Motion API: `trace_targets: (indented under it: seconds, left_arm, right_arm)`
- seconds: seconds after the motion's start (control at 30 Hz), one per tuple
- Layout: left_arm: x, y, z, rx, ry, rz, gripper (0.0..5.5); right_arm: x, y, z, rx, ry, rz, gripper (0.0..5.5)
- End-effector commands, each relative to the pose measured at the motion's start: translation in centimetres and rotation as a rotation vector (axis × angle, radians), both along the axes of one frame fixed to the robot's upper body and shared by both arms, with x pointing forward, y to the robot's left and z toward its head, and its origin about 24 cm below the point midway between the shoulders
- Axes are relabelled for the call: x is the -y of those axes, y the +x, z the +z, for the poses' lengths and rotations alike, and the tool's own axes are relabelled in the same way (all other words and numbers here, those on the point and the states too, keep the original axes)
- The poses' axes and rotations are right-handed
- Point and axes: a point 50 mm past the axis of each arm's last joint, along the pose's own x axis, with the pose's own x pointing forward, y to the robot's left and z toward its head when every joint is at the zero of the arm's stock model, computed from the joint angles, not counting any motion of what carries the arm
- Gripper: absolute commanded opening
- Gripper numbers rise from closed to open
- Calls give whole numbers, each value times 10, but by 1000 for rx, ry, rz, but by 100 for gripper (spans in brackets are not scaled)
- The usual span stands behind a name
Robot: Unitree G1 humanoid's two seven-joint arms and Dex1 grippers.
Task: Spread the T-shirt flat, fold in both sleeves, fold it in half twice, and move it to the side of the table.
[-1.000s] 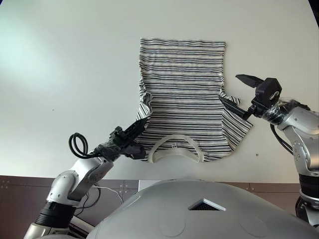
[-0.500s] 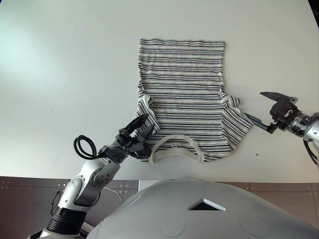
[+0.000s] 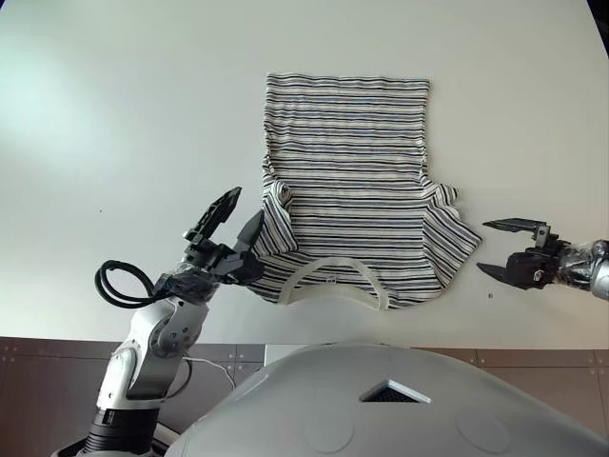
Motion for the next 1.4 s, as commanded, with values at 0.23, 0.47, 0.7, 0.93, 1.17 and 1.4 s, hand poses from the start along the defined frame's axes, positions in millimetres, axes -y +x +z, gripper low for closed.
trace_targets:
  seconds: [0.23,0.47,0.7,0.93,1.17,1.4]
  left_arm:
    - [-20,0,-5,-31,70,32,419]
    - [-28,11,4,84,-4,175,467]
    - [-23,18,9,137,-61,239,467]
    - [-17,15,6,135,-91,282,467]
    - [-12,15,6,147,-109,318,467]
    - [-12,11,1,143,-105,345,467]
  right_arm:
    - [-3,-13,-28,31,-50,-31,395]
    - [-2,-9,-38,123,-63,-78,375]
    - [-13,-11,-44,123,-32,-55,241]
    - [-8,-9,-44,148,-47,-108,90]
    - [-12,-14,-43,147,-33,-122,15]
    - [-34,7,-7,385,168,-110,15]
